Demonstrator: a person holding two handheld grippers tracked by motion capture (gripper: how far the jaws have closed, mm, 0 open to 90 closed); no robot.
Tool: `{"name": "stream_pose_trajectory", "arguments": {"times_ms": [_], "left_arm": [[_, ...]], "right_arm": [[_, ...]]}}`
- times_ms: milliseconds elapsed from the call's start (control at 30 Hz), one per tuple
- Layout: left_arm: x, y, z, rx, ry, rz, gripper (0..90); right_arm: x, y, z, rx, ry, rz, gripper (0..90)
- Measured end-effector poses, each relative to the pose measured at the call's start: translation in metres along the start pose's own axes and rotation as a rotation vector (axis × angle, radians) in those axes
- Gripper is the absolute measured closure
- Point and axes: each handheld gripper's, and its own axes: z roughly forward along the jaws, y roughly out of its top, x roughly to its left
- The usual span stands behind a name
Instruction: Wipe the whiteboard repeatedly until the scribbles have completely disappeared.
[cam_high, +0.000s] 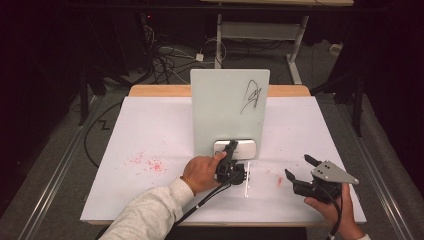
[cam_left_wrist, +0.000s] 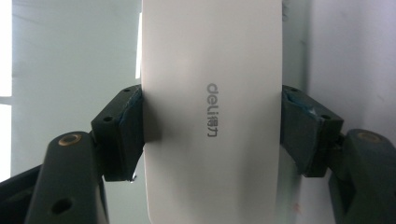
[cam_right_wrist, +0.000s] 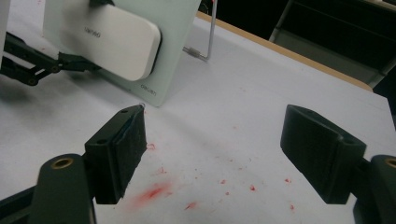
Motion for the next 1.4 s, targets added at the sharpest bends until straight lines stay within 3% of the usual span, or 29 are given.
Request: {"name": "stream_pose_trajectory", "arguments": {"times_ms": [333, 733, 833, 933, 1000, 1100, 1267, 1400], "left_arm": [[0.047, 0.017, 0.004, -0.024, 0.033, -0.19, 29.3], [0.083, 0.024, 0.006, -0.047, 0.071, -0.311, 29.3], [0.09, 0.026, 0.007, -0.049, 0.091, -0.311, 29.3], [0.102, 0.024, 0.007, -0.06, 0.087, -0.348, 29.3], [0.108, 0.023, 0.007, -0.052, 0.092, -0.343, 29.3], [0.119, 0.022, 0.006, -0.058, 0.093, -0.385, 29.3], [0.128, 0.015, 0.006, -0.08, 0.098, -0.434, 29.3], [0.113, 0.015, 0.006, -0.072, 0.125, -0.419, 29.3]], "right_arm": [[-0.001, 0.0, -0.001, -0.001, 0.0, 0.006, 22.9], [-0.001, -0.001, -0.001, 0.001, 0.003, 0.004, 22.9], [0.0, -0.001, -0.001, 0.003, 0.003, 0.0, 22.8], [0.0, -0.001, -0.001, 0.003, 0.005, -0.005, 22.8], [-0.001, -0.001, 0.0, 0.004, 0.004, 0.0, 22.9], [0.0, -0.001, 0.0, 0.003, 0.006, -0.003, 22.8], [0.0, -0.001, -0.001, 0.002, 0.004, 0.004, 22.9], [-0.001, -0.002, 0.0, 0.002, 0.007, 0.003, 22.8]]}}
